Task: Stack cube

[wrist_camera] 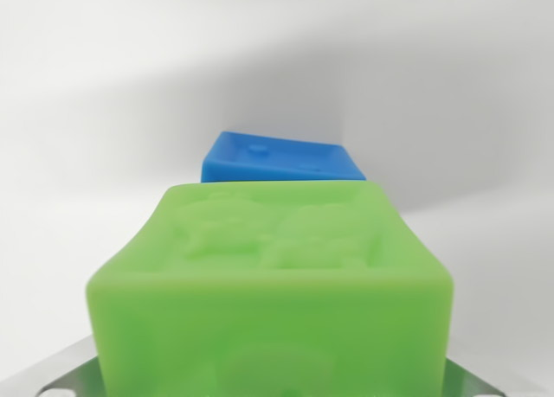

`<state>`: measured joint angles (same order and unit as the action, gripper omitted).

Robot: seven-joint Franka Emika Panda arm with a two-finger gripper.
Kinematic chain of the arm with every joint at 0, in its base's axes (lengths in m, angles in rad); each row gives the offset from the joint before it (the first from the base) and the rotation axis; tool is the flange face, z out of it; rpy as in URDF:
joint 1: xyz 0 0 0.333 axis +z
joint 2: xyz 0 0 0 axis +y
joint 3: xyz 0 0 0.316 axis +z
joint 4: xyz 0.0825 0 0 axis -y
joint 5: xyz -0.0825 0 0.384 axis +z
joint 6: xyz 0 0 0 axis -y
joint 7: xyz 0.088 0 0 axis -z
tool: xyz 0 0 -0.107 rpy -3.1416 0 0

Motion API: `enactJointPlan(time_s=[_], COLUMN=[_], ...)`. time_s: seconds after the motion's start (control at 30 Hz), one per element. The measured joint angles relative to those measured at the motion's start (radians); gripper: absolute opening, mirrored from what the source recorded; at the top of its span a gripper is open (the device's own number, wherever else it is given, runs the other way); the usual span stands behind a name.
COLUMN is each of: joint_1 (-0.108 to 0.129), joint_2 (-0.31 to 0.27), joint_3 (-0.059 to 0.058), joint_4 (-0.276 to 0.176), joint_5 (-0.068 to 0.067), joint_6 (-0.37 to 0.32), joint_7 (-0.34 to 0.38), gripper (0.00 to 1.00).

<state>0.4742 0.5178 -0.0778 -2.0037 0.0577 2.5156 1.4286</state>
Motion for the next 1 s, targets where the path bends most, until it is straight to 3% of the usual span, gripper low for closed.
enactJointPlan(time_s=[0.67,0.7,1.0], joint_1=[-0.005,-0.006,-0.006], joint_2=[0.054,0.054,0.054], joint_3=[0.007,0.007,0.008], joint_4=[0.011,0.011,0.011], joint_5=[0.003,0.003,0.003], joint_6=[0.045,0.045,0.045], joint_7=[-0.002,-0.002,-0.002], gripper=[0.0,1.0,1.0])
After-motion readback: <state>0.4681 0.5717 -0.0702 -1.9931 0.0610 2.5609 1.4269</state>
